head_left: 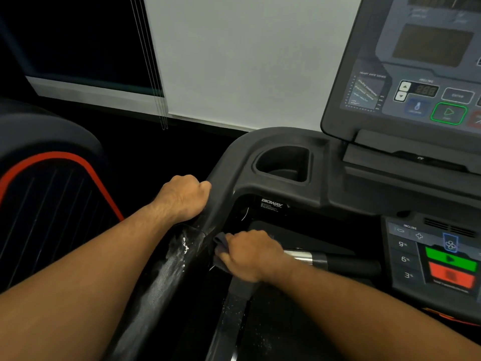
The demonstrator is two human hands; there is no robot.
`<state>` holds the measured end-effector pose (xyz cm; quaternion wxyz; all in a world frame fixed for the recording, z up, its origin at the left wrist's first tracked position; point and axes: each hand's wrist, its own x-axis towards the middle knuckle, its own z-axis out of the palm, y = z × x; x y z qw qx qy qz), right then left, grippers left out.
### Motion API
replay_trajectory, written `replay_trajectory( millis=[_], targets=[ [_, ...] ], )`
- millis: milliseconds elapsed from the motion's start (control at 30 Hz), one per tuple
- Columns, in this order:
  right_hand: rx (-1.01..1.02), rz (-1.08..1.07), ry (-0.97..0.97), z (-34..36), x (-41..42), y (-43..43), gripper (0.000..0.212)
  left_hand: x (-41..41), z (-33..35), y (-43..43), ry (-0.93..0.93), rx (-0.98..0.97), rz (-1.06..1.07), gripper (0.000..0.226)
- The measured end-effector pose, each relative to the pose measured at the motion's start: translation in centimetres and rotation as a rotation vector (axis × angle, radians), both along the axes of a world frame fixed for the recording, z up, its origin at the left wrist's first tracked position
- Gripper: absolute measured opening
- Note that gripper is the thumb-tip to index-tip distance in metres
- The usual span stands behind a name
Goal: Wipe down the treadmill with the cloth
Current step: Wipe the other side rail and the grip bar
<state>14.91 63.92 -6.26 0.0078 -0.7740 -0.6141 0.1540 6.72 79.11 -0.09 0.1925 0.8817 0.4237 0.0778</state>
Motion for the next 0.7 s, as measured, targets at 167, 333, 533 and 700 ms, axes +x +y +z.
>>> replay_trajectory(
  millis=[167,333,533,700],
  targets=[
    [-0.232,-0.331,0.272,-0.3,1.7,3.3,0.048,-0.4,0.0,-0.1,-0.029,-0.022,-0.001,0.044],
    [-0.067,-0.667,0.193,-0.6,-0.2,4.2,0.039,-0.4,-0.1,0.1,-0.008,-0.020,-0.002,0.043],
    [0.334,-0.467,-0.181,-2.5,-3.5,1.5,0.025,-0.2,0.2,-0.3,0.009,0.000,0.006,0.039],
    [0.354,-0.014,-0.333,-5.3,-2.3,-3.9,0.066,-0.7,0.2,-0.3,-0.016,-0.032,-0.003,0.042]
  ],
)
